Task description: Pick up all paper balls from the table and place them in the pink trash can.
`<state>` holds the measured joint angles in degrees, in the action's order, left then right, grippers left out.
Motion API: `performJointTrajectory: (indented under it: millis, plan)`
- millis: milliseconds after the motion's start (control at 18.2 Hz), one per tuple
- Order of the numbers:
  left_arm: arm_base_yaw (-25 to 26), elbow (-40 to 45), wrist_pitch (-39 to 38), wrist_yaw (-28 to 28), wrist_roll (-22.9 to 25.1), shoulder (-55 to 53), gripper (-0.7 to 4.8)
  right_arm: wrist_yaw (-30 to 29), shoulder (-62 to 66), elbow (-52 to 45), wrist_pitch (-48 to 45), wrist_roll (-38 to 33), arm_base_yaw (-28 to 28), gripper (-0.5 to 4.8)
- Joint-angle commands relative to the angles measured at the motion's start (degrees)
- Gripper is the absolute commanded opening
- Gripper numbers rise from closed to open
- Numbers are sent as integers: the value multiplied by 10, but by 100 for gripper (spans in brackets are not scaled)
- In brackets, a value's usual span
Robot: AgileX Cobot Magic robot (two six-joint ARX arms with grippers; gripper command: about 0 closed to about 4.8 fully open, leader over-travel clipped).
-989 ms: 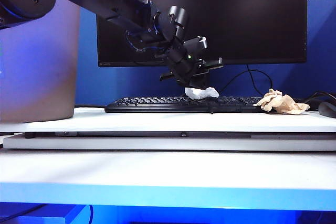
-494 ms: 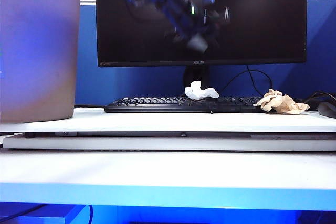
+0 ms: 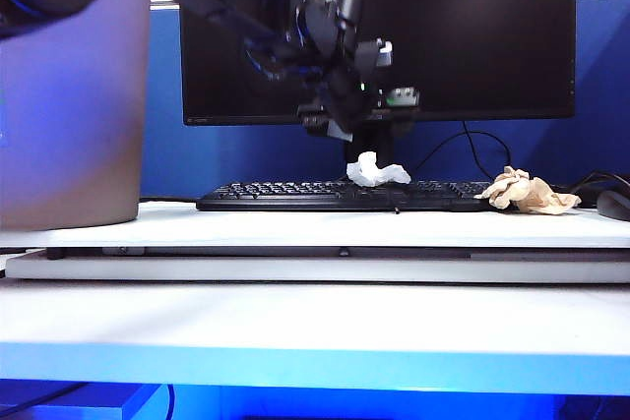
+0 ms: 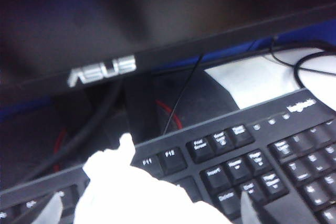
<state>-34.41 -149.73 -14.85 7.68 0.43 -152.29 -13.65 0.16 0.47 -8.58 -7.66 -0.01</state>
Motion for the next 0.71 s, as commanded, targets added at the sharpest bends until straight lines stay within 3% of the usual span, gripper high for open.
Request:
performJointTrajectory:
  millis: [55, 330, 385, 494, 549, 659, 714]
  plan:
    - [0, -1, 37, 6, 0, -10, 479, -34, -1, -2, -7, 0, 1, -4]
    - [0, 2, 38, 7, 0, -26, 479, -31, -1, -2, -8, 0, 0, -4]
    - [0, 2, 35, 6, 0, -28, 449, -30, -1, -2, -8, 0, 0, -4]
    - [1, 2, 27, 1, 2, -28, 162, -30, -1, -2, -11, 0, 0, -4]
    - [1, 2, 27, 1, 3, -28, 80, -30, -1, -2, -12, 0, 0, -4]
    - [1, 2, 17, 2, 5, -28, -5, -31, -1, -2, -11, 0, 0, -4]
    - [1, 2, 13, 1, 10, -28, -6, -30, -1, -2, -11, 0, 0, -4]
